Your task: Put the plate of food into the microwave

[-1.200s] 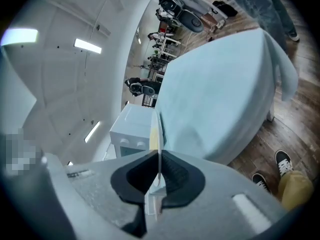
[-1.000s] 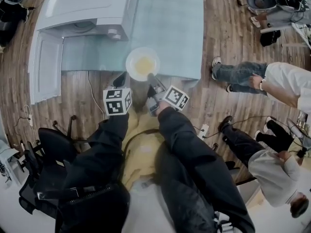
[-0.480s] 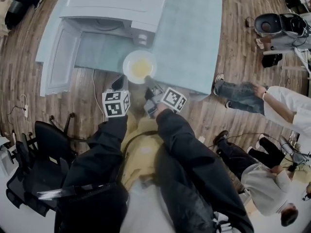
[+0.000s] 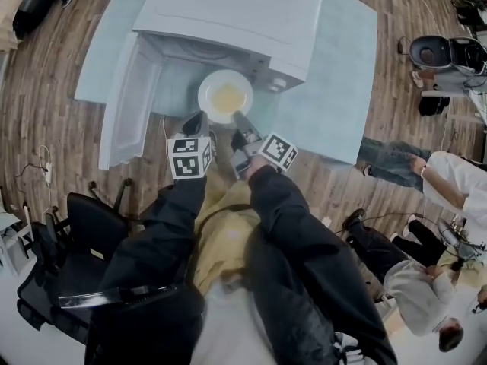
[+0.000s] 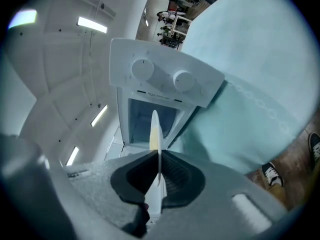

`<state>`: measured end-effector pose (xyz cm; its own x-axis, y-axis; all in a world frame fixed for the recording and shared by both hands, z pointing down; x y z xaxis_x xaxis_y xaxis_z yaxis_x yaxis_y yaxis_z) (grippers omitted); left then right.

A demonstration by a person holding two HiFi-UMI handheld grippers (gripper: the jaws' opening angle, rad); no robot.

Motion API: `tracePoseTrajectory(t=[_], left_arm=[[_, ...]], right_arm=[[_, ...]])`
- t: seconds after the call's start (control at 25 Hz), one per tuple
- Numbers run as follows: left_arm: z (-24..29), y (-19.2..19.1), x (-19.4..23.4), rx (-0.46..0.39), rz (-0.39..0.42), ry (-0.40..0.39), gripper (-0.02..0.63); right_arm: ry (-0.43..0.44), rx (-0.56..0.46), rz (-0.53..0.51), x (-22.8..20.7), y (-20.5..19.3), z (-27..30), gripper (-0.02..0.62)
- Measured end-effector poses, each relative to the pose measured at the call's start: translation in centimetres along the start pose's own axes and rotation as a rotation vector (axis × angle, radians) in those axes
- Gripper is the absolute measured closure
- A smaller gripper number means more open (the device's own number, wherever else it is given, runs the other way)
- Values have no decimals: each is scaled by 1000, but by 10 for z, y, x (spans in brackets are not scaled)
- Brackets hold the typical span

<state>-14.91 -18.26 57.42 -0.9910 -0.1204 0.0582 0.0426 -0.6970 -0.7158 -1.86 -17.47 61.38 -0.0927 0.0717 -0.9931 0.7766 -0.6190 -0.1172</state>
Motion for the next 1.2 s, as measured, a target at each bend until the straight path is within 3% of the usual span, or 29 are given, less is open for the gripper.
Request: tracePoseTrajectory(t=[0.4,1.2], left_arm=[[35,20,45,23,13,-43,609],[74,34,53,79,32,-74,611]], right_arm=[[-13,-64,-6,-8,-1,71,586],[-47,-219,44,-42,48,147,586]])
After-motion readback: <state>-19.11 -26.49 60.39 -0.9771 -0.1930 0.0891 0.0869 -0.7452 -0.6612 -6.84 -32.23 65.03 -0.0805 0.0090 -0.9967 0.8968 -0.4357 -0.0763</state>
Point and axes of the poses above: the fingertips, and each gripper's own axes: z forward along the fingers, x to its left, y out of its top, the point moved 4 cm from there along -z, backward along the fingers, and after that the axes turned 14 degrees about y, right-handed, at the moved point
